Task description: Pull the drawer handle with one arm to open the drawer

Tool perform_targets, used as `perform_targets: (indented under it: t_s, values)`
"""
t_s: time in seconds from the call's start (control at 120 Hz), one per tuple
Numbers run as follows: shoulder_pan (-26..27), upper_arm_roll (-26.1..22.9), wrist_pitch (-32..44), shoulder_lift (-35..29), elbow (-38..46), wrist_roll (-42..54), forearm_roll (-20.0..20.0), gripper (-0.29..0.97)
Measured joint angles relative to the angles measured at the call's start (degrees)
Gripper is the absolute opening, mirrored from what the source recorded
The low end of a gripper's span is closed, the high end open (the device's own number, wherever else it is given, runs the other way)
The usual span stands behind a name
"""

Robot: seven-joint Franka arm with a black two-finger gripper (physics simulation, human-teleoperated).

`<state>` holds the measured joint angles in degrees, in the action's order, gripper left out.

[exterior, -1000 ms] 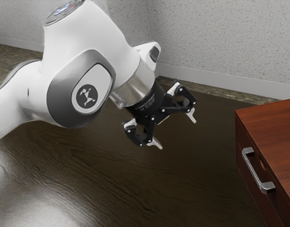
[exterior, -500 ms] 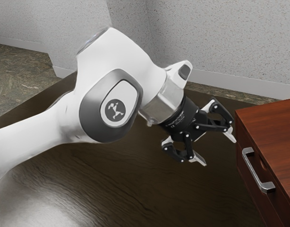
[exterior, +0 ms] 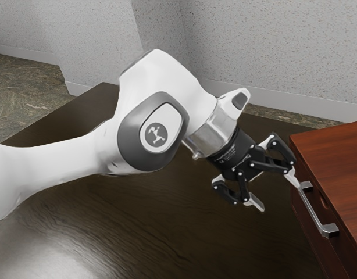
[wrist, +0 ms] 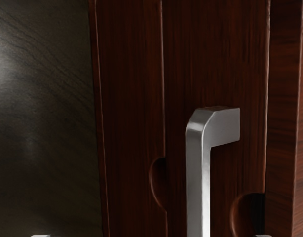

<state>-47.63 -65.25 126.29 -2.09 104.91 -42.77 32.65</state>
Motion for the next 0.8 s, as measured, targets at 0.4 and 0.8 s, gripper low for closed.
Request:
perform_targets:
  t_s: [0.4, 0.8]
  values:
    - [-12.0, -4.1, 3.2, 0.6, -0.1, 0.6, -4.0, 0.58]
    - [-6.1, -11.9, 5.4, -0.9, 0.9, 0.0, -3.8, 0.54]
